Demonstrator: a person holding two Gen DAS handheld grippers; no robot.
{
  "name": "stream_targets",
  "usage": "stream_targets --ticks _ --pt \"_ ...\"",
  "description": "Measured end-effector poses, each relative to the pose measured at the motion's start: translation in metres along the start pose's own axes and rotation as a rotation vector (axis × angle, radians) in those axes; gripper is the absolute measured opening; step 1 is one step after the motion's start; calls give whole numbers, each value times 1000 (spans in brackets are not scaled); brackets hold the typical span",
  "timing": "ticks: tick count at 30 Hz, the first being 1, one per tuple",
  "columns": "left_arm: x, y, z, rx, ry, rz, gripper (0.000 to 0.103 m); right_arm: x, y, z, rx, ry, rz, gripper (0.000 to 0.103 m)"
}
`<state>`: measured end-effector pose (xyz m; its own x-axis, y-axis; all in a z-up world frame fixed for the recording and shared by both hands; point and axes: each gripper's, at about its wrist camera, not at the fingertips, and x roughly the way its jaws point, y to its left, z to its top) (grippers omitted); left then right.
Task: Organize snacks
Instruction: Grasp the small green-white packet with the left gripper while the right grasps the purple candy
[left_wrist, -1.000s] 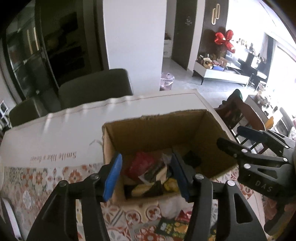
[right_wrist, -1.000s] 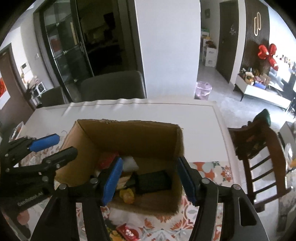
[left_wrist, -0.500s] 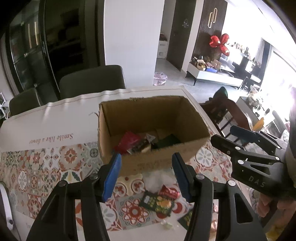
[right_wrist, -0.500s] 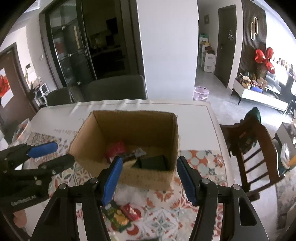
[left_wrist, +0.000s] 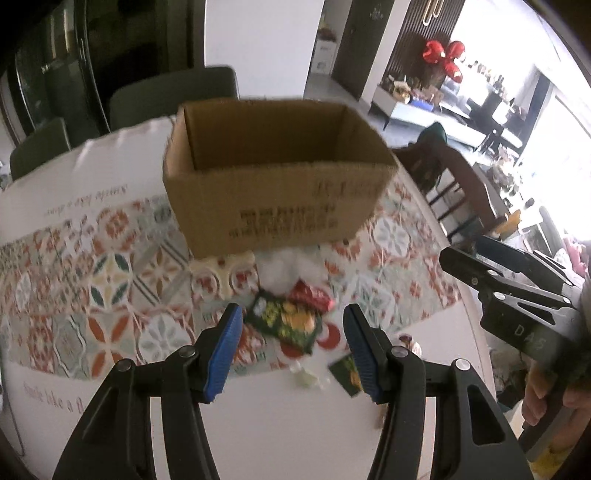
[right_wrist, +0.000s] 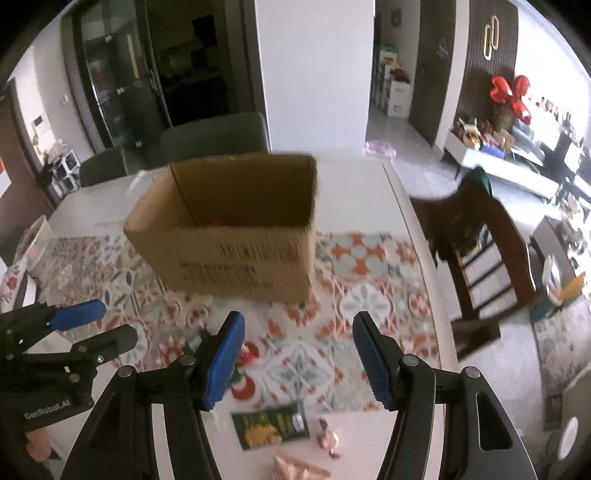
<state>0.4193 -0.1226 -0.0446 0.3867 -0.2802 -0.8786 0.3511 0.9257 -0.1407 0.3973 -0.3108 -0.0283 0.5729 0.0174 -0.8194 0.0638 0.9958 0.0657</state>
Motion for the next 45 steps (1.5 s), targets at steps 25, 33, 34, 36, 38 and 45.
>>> stream_targets --ticks 25,33,34,36,38,45 --pt "102 -5 -62 -245 379 -8 49 78 -36 -82 38 435 -47 61" --pt "114 -4 -66 -275 401 26 48 88 -40 -89 44 491 -41 57" --pt "117 -6 -65 -275 401 33 47 89 -39 -89 41 495 -40 52" --pt "118 -4 -65 -273 399 44 47 91 -38 -91 38 505 -39 51" --pt "120 -3 -66 -275 403 52 46 92 -36 -93 36 510 -43 51" --pt "126 0 -63 -293 419 43 44 95 -36 -99 44 533 -29 45"
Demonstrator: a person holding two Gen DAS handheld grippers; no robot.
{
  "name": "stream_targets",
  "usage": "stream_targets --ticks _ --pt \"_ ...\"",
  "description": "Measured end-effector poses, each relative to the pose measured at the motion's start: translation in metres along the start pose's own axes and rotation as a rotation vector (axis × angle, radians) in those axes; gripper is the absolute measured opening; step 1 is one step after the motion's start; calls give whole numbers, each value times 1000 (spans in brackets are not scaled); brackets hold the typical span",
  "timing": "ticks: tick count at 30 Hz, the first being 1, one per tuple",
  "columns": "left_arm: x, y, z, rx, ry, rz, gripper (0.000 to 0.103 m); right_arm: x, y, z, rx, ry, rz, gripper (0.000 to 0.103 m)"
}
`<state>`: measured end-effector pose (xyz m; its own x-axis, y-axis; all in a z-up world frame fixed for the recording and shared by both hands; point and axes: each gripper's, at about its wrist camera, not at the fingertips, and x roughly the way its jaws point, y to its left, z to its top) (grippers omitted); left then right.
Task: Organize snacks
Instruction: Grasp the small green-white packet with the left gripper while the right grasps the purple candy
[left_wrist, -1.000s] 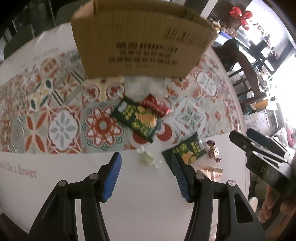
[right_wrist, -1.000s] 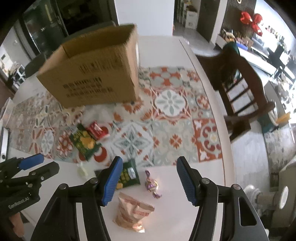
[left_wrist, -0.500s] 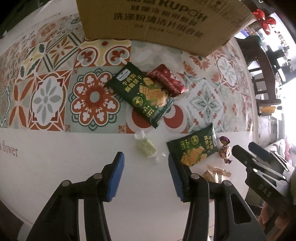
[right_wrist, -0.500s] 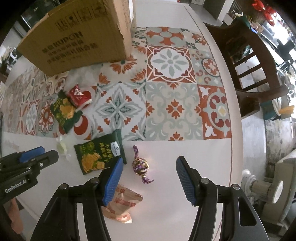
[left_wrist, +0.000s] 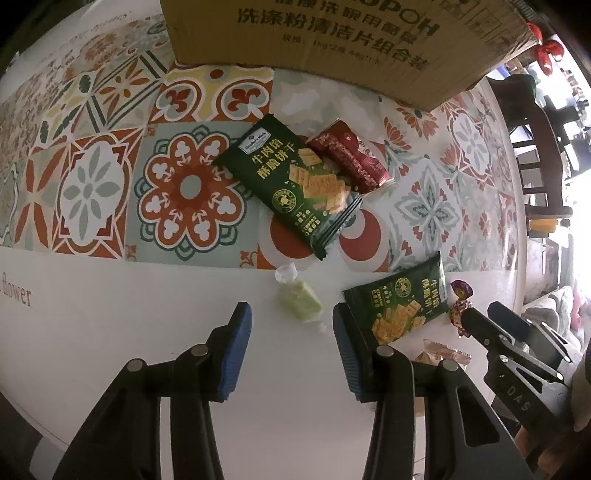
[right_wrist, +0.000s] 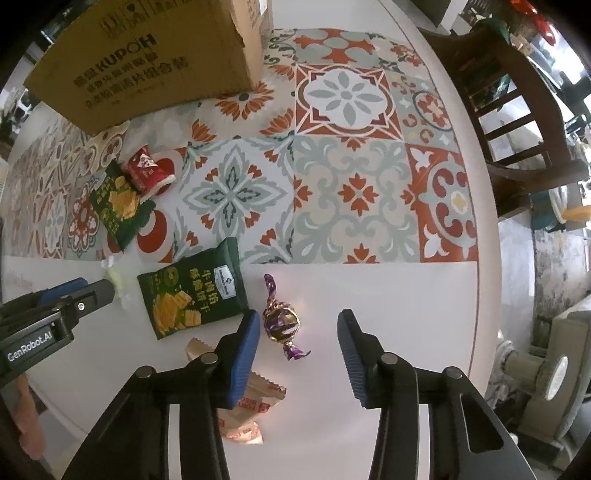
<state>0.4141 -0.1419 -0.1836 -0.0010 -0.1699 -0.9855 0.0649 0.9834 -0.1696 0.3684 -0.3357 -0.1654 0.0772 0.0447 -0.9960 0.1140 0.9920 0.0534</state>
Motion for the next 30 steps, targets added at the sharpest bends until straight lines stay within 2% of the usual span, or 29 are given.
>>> stream_targets --ticks 7,9,15,17,18,22,23,30 --pt "9 -9 3 -13 10 14 41 7 -12 4 16 13 19 44" --pt "13 -11 3 -23 20 16 40 8 -13 5 20 14 29 38" --pt "15 -15 2 -17 19 32 37 17 -18 3 40 31 62 37" --pt "16 -18 2 -9 16 44 35 21 -19 2 44 36 70 27" --pt "16 -18 2 -3 15 51 34 23 -20 2 50 41 76 26" --pt "15 -20 2 13 8 87 23 32 -25 0 61 20 85 23" --pt "15 -20 2 21 5 86 19 33 -25 0 60 19 87 23" --pt "16 -14 -1 55 3 37 19 21 -15 -2 62 -3 109 23"
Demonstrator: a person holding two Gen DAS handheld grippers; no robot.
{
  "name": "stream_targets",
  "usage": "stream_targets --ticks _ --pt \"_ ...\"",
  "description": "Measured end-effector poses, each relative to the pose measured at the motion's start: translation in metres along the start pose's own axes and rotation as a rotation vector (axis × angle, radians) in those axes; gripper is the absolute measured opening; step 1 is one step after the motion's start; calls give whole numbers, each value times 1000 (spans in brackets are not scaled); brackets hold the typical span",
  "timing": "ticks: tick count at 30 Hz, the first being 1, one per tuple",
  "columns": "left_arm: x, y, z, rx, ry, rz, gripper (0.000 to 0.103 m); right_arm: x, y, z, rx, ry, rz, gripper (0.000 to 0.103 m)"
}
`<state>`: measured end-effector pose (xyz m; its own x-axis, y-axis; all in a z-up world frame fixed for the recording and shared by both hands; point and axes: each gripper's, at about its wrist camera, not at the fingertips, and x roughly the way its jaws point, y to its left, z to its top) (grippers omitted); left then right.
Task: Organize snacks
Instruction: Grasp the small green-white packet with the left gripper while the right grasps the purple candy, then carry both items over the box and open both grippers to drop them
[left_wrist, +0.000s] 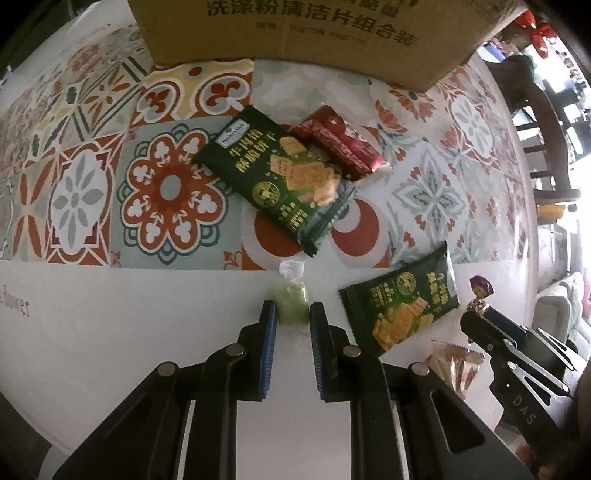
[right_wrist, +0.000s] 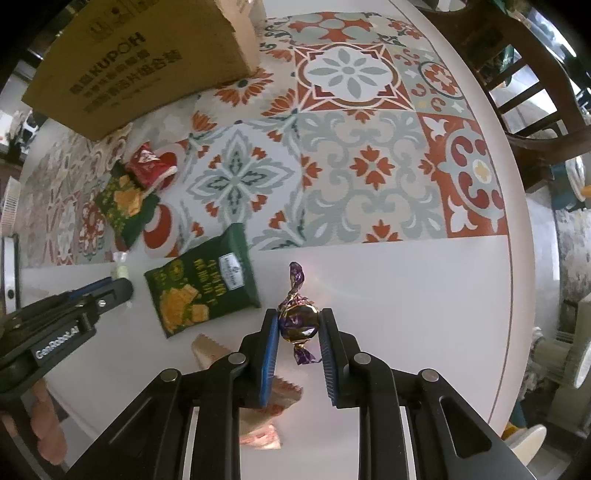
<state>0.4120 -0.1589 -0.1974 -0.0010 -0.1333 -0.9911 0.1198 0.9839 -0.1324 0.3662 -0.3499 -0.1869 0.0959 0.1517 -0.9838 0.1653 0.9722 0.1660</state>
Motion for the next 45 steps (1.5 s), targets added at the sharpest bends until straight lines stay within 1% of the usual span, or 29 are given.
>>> stream_targets --ticks 4,7,10,15,21,25,31,39,45 --pt "-7 2 -7 31 -21 -9 19 -12 11 -4 -16 -29 -4 23" --pt "-19 -3 -12 68 -52 -13 19 -25 16 -7 -22 -56 -5 23" --pt "-36 -10 -16 111 -98 -13 19 -39 23 -8 -25 -87 13 23" --pt "-61 -13 -19 152 -172 -13 19 -60 34 -7 -40 -139 30 23" --pt "-96 -13 -19 186 -267 -15 19 -87 48 -5 -71 -212 44 23" --pt "-117 -8 -20 199 -322 -26 19 -105 59 -3 -93 -260 76 23" --pt "-147 -3 -11 211 -398 -54 19 -132 76 5 -123 -339 97 23" --pt "-189 6 5 219 -505 -44 19 -162 93 22 -138 -433 126 23" --pt "-215 12 18 218 -569 -38 19 -184 107 36 -159 -505 139 23"
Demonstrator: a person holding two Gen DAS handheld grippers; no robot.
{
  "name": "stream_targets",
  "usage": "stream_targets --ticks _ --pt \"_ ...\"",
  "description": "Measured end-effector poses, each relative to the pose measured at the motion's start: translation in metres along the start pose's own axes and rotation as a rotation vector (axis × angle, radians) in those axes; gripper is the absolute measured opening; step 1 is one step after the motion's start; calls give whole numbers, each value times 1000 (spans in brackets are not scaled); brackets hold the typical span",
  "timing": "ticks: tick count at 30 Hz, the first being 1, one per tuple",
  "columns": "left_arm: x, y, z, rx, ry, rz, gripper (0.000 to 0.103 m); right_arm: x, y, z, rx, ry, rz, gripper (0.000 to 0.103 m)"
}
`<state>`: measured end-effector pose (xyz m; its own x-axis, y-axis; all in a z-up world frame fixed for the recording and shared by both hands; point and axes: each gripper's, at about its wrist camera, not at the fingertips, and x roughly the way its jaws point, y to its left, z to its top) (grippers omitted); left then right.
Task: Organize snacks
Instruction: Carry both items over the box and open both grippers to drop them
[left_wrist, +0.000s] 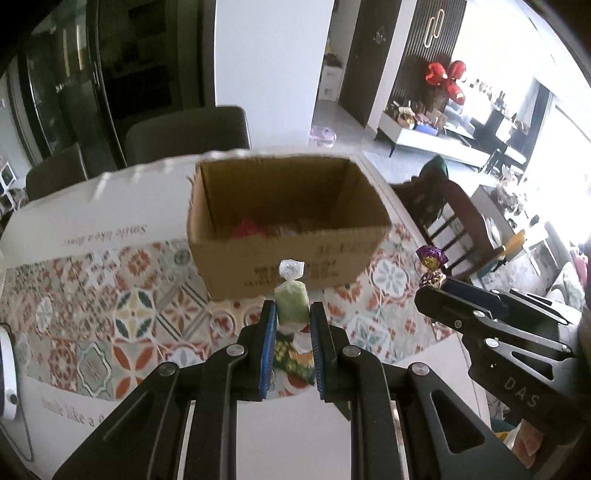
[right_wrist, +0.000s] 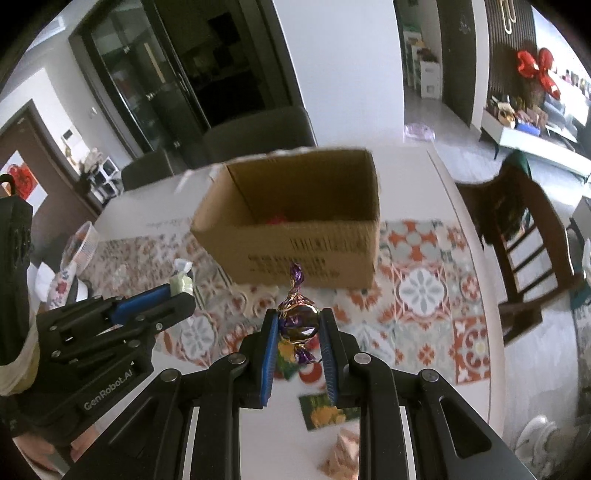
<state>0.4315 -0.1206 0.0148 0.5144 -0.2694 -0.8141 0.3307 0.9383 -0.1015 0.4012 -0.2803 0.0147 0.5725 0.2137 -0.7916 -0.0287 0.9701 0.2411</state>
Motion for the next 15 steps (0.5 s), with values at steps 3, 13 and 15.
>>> stream_targets --ticks 3,13,15 --pt "-5 2 13 6 -25 3 19 -4 5 12 -9 -27 11 23" --pt "-10 9 57 16 -93 24 19 -2 9 55 -33 -86 39 23" --pt "-8 13 67 14 -97 26 19 2 8 64 -32 -86 41 23"
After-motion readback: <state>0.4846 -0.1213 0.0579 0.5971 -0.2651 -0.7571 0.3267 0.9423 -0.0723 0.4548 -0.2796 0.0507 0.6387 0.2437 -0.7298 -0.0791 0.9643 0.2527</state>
